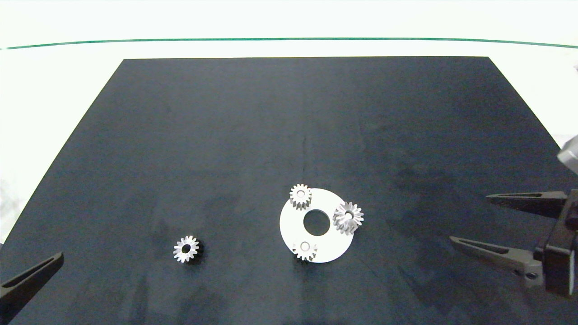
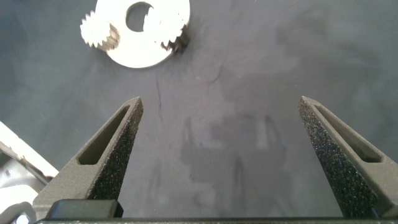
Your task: Remove an incorrectly installed larger gear and replace it with the correct smaller gear
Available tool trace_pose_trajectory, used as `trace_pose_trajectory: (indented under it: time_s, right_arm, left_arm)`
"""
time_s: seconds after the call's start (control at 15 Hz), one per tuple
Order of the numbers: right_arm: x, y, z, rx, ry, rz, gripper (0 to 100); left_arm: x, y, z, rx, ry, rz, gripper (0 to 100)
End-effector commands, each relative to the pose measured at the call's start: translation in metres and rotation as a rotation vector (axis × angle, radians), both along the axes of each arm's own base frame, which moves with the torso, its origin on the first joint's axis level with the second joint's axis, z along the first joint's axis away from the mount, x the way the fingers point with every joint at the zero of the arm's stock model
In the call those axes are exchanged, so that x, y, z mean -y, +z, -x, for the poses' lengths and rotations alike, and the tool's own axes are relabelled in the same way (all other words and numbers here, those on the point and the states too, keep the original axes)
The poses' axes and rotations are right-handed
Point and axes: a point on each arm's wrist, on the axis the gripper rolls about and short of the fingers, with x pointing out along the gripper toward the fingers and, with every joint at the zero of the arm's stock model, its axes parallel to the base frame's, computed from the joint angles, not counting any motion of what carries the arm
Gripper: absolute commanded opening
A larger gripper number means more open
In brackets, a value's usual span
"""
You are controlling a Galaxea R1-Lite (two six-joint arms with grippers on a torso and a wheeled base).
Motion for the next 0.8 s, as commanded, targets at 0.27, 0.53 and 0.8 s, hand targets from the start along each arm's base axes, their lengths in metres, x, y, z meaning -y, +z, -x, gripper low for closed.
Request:
trace_pose_trajectory:
  time_s: [0.27,0.53,0.8]
  right_arm:
    - [-0.036,-0.022,-0.04,-0.08,0.094,0.092,100]
    - [-0.054,-0.025,-0.064,-0.089,0.121,0.13,100]
    - [-0.064,-0.037,-0.078,-0.09,0.162,0.216,100]
  left_arm:
    - [0.0,0.001,-0.005,-0.003,-0.003,-0.016,100]
    - [0.001,-0.002,-0.01,-0.03,-0.005,-0.018,100]
    - [0.001,-0.001,-0.012,-0.034,-0.004,-0.017,100]
